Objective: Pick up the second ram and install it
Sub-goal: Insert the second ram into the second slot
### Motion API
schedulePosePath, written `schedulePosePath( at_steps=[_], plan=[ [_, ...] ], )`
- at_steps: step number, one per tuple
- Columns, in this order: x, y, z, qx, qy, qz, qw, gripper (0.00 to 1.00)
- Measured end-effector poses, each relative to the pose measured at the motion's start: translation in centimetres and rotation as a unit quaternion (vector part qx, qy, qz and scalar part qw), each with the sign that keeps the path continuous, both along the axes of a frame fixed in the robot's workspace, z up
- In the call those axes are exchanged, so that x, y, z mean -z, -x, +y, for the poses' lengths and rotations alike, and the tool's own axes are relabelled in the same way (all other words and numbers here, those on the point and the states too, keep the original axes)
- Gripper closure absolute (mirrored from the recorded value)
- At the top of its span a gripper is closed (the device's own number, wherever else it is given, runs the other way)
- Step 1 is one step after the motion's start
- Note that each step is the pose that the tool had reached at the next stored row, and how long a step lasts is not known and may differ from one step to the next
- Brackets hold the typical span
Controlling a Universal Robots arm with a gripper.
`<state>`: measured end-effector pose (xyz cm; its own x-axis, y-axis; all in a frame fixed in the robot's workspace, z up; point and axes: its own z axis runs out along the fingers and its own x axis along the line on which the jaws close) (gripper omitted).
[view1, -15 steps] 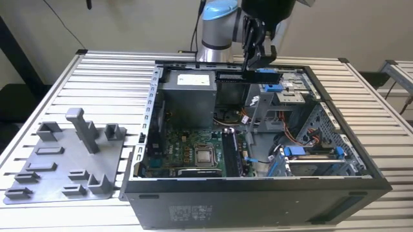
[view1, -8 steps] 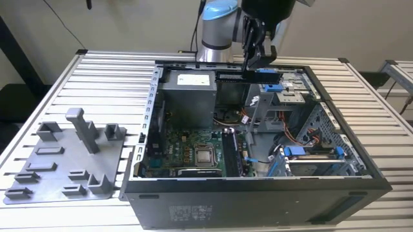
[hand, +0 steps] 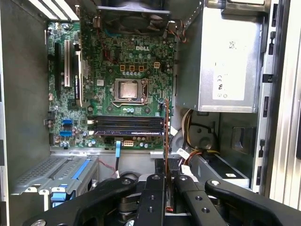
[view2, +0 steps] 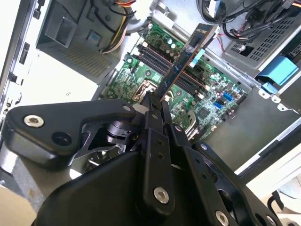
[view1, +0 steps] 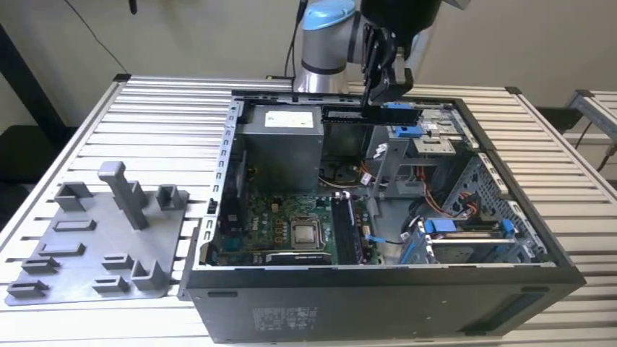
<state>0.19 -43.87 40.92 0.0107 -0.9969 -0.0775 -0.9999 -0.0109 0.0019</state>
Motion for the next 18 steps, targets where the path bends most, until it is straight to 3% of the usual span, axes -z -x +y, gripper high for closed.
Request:
schedulePosePath(
  at_steps=[5, 10, 14, 18],
  plan=[
    [0.0, 0.0, 0.0, 0.003, 0.0, 0.0, 1.0, 0.86],
    [0.01, 0.0, 0.0, 0.031, 0.0, 0.0, 0.9995, 0.86],
    [0.01, 0.0, 0.0, 0.061, 0.0, 0.0, 0.9982, 0.86],
    [0.02, 0.0, 0.0, 0.092, 0.0, 0.0, 0.9958, 0.86]
  ],
)
